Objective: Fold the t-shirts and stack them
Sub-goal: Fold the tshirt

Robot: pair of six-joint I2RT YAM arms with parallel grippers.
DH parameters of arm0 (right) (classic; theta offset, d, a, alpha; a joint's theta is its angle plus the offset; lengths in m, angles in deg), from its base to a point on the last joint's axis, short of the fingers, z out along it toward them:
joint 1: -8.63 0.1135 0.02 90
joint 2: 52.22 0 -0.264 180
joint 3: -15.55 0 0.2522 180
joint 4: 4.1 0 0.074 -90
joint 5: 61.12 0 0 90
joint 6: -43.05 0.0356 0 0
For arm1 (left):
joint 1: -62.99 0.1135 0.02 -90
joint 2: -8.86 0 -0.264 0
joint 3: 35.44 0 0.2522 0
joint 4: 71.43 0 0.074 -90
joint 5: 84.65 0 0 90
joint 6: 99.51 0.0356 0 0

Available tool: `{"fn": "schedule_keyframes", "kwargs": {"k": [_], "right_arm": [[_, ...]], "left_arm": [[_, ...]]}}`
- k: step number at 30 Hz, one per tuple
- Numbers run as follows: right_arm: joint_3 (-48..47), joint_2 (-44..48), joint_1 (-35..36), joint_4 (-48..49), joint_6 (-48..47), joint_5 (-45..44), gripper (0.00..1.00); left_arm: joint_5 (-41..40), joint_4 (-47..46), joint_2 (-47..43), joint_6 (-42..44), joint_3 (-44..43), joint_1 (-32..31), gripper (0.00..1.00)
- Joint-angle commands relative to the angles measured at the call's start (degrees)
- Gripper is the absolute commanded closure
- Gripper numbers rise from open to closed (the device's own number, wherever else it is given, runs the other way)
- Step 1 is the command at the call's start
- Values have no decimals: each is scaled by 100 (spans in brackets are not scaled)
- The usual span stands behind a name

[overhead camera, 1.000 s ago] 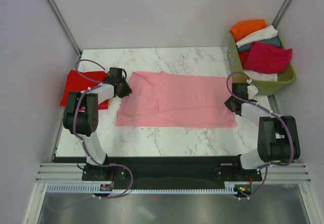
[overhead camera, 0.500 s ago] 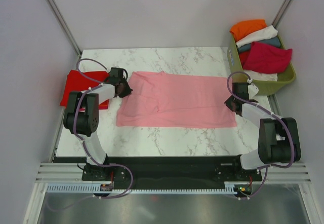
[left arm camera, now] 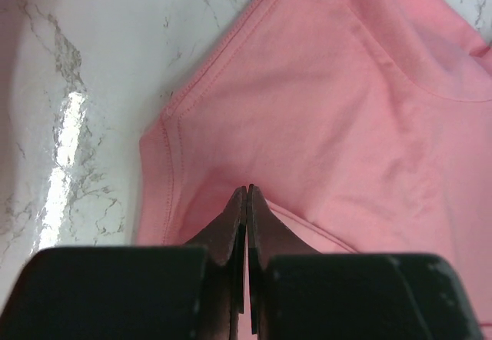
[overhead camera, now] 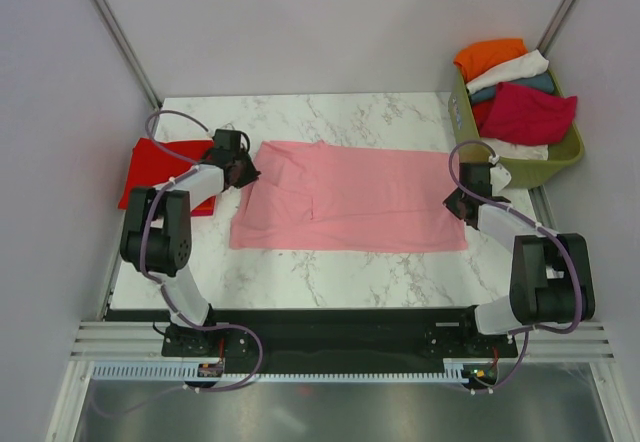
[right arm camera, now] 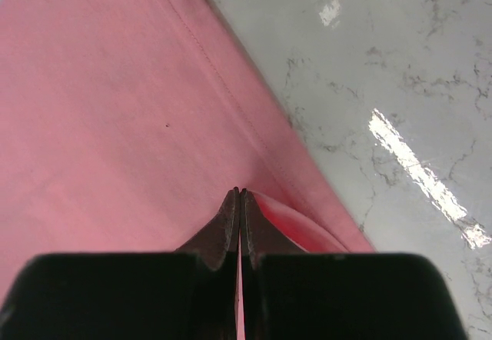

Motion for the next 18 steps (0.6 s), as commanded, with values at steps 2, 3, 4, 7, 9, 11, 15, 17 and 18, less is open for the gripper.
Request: {"fn": "schedule_keyframes", "kwargs": {"k": [2, 3, 4, 7, 9, 11, 15, 17, 18], "right_arm": [[-143, 225, 13, 79, 66, 7, 100], [-170, 242, 13, 61, 66, -2, 100], [-170, 260, 4, 35, 66, -20, 100], [-205, 304, -14, -18, 66, -55, 100], [-205, 321, -22, -27, 75, -64, 100], [-196, 348, -58, -44, 75, -90, 100], [-161, 401, -84, -71, 101, -117, 100], [-144, 444, -84, -88, 119, -143, 100], [-126, 479, -84, -80, 127, -134, 100]], "left_arm": [[49, 60, -414, 215, -149, -21, 98], [66, 60, -449, 206, -157, -21, 98], [49, 86, -519, 206, -184, -21, 98], [57, 156, -616, 206, -236, -21, 98], [49, 192, -704, 206, -272, -21, 98], [40, 227, -757, 206, -315, -21, 98], [58, 262, -897, 171, -342, -21, 98], [49, 271, -950, 162, -325, -21, 98], [49, 280, -994, 162, -333, -21, 98]]}}
